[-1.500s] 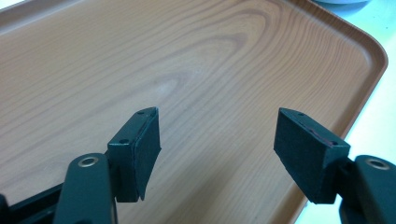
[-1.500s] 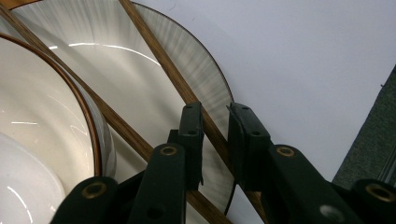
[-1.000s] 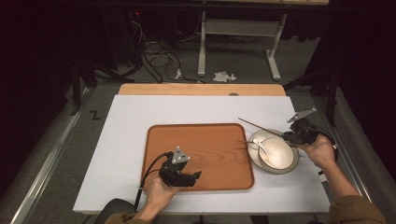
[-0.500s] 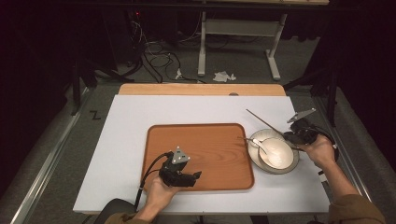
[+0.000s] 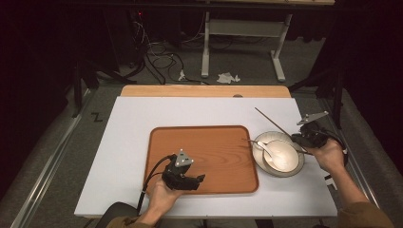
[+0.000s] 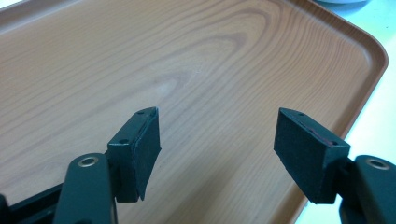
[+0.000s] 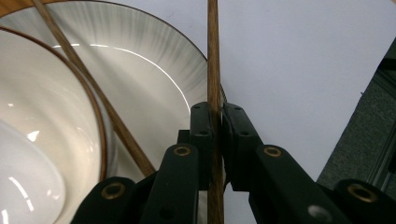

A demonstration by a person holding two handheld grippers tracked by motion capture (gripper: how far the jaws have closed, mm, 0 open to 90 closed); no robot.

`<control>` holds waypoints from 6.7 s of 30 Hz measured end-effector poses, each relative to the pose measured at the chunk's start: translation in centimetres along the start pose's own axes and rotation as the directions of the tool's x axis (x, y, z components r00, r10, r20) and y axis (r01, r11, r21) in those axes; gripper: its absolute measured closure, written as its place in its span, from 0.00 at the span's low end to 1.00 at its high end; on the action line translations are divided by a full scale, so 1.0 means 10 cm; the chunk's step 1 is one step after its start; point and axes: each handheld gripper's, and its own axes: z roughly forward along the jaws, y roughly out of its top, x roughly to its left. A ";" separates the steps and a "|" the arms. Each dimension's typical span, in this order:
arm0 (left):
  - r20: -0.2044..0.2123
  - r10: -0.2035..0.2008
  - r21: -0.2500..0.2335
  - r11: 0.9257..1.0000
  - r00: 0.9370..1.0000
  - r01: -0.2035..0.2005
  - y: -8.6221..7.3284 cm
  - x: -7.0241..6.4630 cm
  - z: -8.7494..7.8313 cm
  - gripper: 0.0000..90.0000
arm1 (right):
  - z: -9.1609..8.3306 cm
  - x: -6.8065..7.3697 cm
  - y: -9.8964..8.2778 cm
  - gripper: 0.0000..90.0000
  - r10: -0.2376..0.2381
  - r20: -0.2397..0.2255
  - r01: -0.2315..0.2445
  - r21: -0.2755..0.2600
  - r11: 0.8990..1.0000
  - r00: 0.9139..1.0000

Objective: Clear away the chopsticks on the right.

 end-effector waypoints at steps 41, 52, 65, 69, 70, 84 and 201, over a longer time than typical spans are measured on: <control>0.011 -0.004 -0.021 1.000 1.000 0.004 0.01 0.01 -0.04 0.35 | -0.67 1.32 0.11 0.94 -0.014 -0.186 -0.029 -0.227 0.973 0.982; 0.012 0.000 -0.021 1.000 1.000 0.000 0.02 0.00 -0.04 0.35 | -0.36 1.64 0.18 0.94 -0.001 -0.228 -0.039 -0.173 0.984 0.974; 0.013 0.005 -0.019 1.000 1.000 -0.005 0.02 -0.02 -0.04 0.35 | 0.07 1.87 0.21 0.94 -0.027 -0.208 0.012 -0.070 0.997 0.978; 0.014 0.005 -0.015 1.000 1.000 -0.004 0.02 -0.02 -0.03 0.35 | 0.13 1.88 0.22 0.94 -0.023 -0.196 0.012 -0.057 0.998 0.980; 0.014 0.005 -0.015 1.000 1.000 -0.004 0.02 -0.02 -0.03 0.35 | 0.15 1.88 0.22 0.94 -0.020 -0.196 0.009 -0.055 0.998 0.980; 0.015 0.012 -0.012 1.000 1.000 -0.012 0.01 -0.03 -0.02 0.35 | 0.29 1.91 0.21 0.93 -0.034 -0.173 0.032 -0.013 0.999 0.984; 0.015 -0.004 -0.004 1.000 1.000 0.004 0.02 0.01 0.00 0.35 | -0.16 0.13 -0.33 0.75 0.081 -0.059 -0.081 0.003 0.997 0.995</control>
